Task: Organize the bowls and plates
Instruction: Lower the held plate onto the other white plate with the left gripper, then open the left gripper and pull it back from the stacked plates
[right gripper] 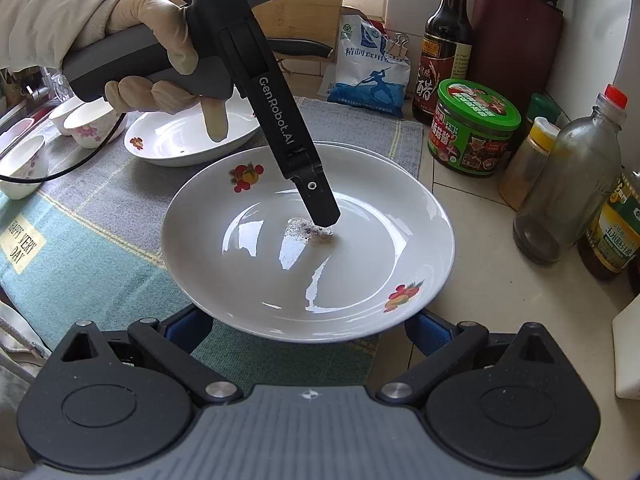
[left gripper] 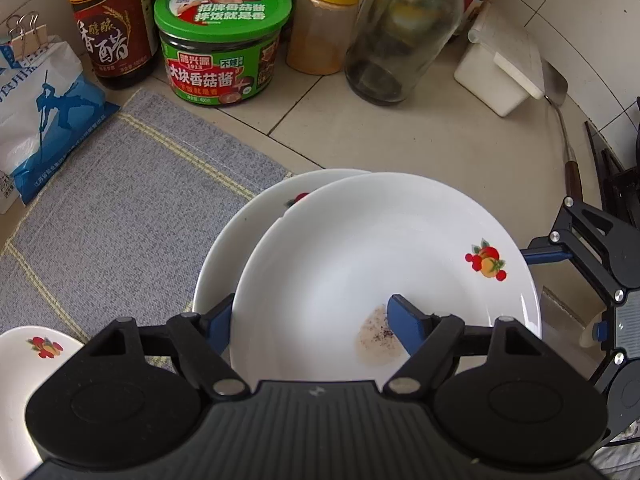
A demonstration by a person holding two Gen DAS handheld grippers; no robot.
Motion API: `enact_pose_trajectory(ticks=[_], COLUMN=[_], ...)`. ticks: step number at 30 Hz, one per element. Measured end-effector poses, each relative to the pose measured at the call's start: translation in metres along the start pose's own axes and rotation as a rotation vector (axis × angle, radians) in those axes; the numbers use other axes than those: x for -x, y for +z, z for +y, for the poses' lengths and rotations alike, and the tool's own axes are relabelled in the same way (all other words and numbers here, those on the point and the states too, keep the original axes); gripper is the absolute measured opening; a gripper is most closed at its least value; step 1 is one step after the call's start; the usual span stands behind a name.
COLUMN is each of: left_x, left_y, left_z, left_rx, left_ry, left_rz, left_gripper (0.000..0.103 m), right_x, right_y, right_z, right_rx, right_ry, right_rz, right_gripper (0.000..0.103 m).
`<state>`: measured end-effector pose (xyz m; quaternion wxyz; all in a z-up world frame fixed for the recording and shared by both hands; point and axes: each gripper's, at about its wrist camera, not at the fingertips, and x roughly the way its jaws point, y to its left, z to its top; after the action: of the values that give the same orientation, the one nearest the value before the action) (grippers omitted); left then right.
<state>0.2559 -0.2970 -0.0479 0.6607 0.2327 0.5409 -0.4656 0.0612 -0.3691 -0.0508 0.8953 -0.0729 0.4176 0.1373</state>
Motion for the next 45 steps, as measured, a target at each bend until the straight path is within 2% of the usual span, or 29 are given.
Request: enact_pose_trajectory(ticks=[21,37,41,45], left_x=[0.007,0.025,0.027,0.036], left_y=[0.000,-0.008,-0.011,-0.017], left_z=[-0.002,-0.001,0.001,0.002], left_rx=[-0.016,0.001,0.012,0.036], left_ry=[0.022,0.061,0.094,0.106], left_rz=[0.028,-0.030,-0.047,-0.094], left_gripper=[0.079,0.084,0.085,0.085], right_x=[0.004,0.007,0.008,0.012], right_y=[0.001,0.000,-0.002,-0.002], right_z=[0.003,0.011,0.010,0.010], right_rx=[0.005,0.011,0.002,-0.005], right_ry=[-0.003,-0.022,-0.031,-0.037], right_rz=[-0.006,-0.006,-0.008,-0.022], right_gripper=[0.103,0.103,0.103,0.103])
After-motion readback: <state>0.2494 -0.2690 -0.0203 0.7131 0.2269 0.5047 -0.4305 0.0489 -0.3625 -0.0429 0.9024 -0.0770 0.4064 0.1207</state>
